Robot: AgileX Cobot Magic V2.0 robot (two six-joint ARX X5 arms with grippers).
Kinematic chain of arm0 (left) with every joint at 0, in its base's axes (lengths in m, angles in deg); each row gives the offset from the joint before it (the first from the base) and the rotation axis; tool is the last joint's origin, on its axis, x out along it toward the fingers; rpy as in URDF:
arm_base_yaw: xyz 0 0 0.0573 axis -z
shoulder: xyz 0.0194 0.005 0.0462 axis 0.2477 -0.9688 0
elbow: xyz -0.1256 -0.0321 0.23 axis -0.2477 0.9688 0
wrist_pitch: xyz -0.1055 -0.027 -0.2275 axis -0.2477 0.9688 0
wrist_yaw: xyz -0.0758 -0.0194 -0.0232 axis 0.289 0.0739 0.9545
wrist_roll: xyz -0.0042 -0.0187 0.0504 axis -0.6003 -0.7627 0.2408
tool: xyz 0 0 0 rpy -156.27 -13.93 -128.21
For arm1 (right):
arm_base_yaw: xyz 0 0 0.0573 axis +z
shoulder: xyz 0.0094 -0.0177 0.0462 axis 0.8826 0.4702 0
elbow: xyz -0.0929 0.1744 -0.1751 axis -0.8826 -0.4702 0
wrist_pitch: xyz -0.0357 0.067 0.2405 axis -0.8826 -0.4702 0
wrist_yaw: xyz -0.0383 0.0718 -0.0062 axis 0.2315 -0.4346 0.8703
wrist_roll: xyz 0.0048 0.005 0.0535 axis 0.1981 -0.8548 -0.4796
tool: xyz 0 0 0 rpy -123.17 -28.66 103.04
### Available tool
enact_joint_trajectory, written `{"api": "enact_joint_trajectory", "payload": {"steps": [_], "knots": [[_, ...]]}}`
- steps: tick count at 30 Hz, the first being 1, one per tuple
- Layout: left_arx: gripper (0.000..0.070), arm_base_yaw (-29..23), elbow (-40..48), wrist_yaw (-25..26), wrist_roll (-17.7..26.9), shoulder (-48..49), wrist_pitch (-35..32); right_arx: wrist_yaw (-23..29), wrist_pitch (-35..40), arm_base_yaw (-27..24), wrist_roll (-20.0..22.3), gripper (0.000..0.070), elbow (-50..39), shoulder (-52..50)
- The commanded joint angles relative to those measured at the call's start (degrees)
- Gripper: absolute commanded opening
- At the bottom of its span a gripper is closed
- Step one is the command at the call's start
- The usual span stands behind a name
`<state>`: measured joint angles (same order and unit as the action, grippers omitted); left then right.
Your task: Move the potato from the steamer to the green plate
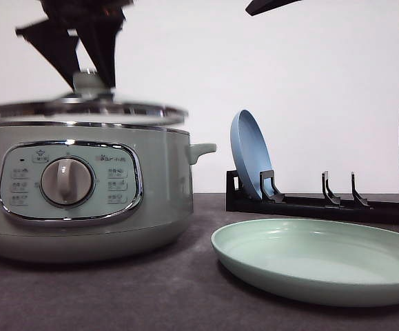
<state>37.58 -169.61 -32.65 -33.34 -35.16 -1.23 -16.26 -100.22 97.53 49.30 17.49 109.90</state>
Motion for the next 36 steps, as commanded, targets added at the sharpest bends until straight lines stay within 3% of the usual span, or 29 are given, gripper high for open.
{"api": "enact_joint_trajectory", "payload": {"steps": [1, 14, 26, 33, 36], "knots": [[0.0001, -0.4, -1.7, 0.3, -0.3, 3.1, -1.7, -0.2, 0.2, 0.3, 0.6, 0.0355, 0.8, 0.6], [0.0, -10.2, -1.7, -2.8, 0.5, 15.3, 0.2, -0.2, 0.3, 0.3, -0.7, 0.0356, 0.8, 0.6], [0.0, -20.8, -1.7, -4.3, 2.0, 16.9, 4.5, -0.2, 0.7, 0.3, -2.2, 0.0356, 0.8, 0.6], [0.0, -22.7, -1.7, -4.3, 2.0, 16.9, 4.1, 1.3, 1.5, 0.3, -4.5, 0.0358, 1.6, 1.2], [0.0, -22.9, -1.7, -4.3, 2.0, 16.9, 4.0, 1.4, 1.4, 0.3, -5.3, 0.0405, 4.1, 3.2]]}}
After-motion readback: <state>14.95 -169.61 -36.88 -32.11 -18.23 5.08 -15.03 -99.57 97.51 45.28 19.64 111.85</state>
